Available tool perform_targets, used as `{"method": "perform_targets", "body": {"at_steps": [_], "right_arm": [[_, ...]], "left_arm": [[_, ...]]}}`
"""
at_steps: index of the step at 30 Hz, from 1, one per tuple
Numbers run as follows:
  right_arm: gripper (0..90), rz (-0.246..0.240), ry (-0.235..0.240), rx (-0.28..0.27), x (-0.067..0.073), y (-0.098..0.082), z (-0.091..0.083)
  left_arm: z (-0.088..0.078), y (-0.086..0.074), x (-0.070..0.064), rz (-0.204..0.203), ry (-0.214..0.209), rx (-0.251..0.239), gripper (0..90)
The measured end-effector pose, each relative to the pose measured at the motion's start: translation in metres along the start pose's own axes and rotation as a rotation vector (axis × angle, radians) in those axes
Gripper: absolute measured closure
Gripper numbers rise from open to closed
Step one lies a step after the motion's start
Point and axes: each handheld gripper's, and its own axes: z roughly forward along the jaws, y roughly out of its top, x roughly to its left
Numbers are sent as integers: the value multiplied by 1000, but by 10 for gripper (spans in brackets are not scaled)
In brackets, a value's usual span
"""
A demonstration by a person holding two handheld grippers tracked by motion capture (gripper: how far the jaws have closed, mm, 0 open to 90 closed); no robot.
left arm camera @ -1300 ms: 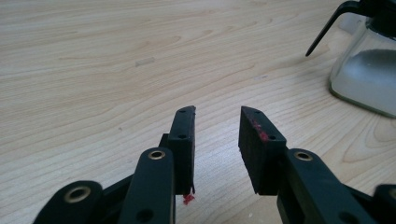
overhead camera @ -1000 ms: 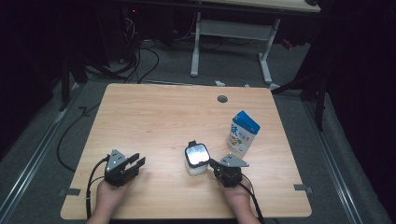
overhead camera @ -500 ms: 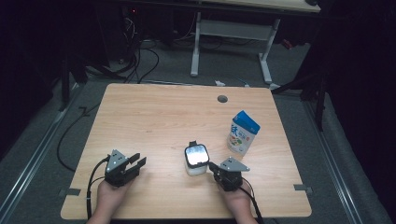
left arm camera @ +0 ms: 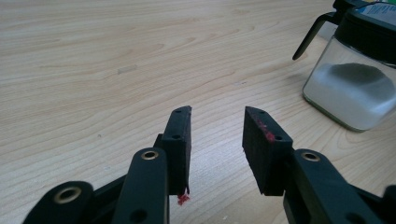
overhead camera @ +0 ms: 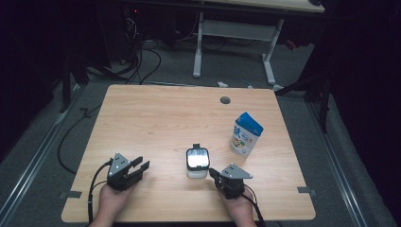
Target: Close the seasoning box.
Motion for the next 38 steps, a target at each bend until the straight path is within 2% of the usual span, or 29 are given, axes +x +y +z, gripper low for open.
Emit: {"method": "perform_targets", "body": {"at_steps": [7, 13, 18, 21, 23, 26, 28, 30, 34, 38], "right_arm": [[898, -7, -3, 0, 0, -4, -4], [896, 23, -41, -16, -19, -7, -18], [887, 32, -96, -19, -39, -15, -32], [872, 45, -150, -27, -54, -21, -44], [853, 67, -176, -37, -64, -26, -53], [833, 110, -194, -55, -73, -33, -62], [812, 140, -193, -69, -75, -33, -64], [806, 134, -191, -73, -74, -32, -63], [782, 118, -192, -67, -71, -32, -61], [741, 124, -192, -70, -71, -32, -61]], "left_arm": [[-2, 0, -2, 6, 3, -6, 592], [-6, 5, 6, 8, 26, -25, 573], [-16, 10, 24, 50, 63, -34, 537], [-26, 16, 40, 66, 113, -51, 524], [-33, 21, 50, 58, 144, -67, 517], [-39, 22, 58, 43, 168, -59, 504], [-38, 21, 57, 42, 167, -57, 503], [-37, 21, 54, 40, 159, -61, 500], [-35, 17, 53, 37, 146, -36, 501], [-35, 17, 53, 43, 140, -30, 483]]}}
